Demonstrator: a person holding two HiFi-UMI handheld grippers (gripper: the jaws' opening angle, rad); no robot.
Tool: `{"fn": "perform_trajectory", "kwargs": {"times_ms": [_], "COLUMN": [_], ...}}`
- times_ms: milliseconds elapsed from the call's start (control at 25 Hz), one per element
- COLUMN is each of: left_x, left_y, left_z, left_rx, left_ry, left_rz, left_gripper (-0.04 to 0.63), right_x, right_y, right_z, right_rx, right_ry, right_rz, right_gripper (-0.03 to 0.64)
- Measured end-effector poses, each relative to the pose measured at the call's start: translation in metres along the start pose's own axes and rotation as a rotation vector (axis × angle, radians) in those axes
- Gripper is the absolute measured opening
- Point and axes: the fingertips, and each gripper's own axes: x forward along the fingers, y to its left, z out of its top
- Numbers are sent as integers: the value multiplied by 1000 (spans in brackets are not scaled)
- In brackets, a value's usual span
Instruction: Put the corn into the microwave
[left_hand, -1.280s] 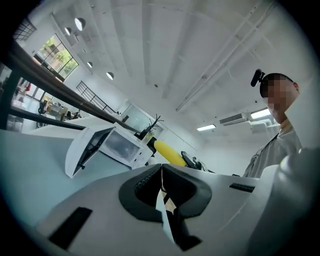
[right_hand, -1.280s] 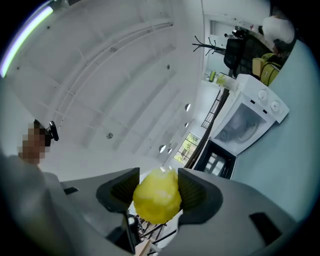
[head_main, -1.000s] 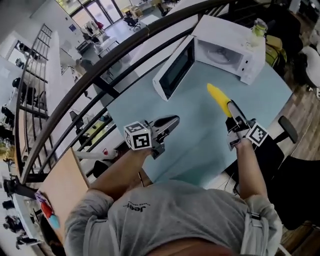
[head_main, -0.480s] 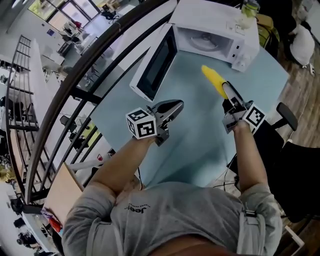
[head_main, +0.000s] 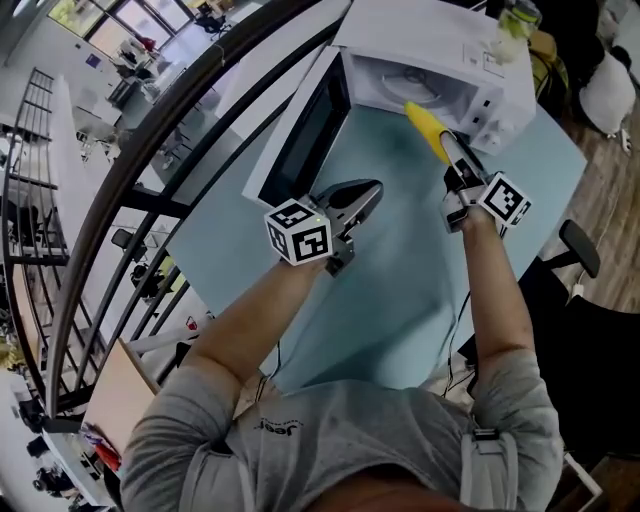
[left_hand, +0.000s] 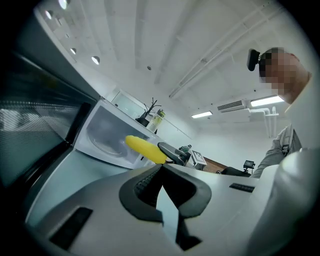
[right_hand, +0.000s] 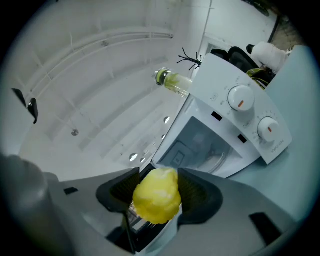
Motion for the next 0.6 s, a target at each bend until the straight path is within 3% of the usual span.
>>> {"fn": "perform_trajectory", "kwargs": {"times_ms": [120, 280, 440, 600], "left_x": [15, 32, 43, 52], "left_y": [13, 28, 37, 41], "left_z": [-2, -5, -11, -18], "left_rx": [0, -11, -8, -4], "left_ry": [-3, -16, -10, -3], "left_rz": [5, 10, 10, 4], "left_gripper": [18, 18, 18, 18], "right_x": [16, 43, 58, 77], "right_y": [-17, -24, -51, -68], "right_z": [4, 9, 11, 18], "right_rx": [-27, -93, -81, -115], "right_ry": [0, -8, -20, -25], "right_rz": [-34, 7, -89, -116], "right_gripper": [248, 247, 247, 247]}}
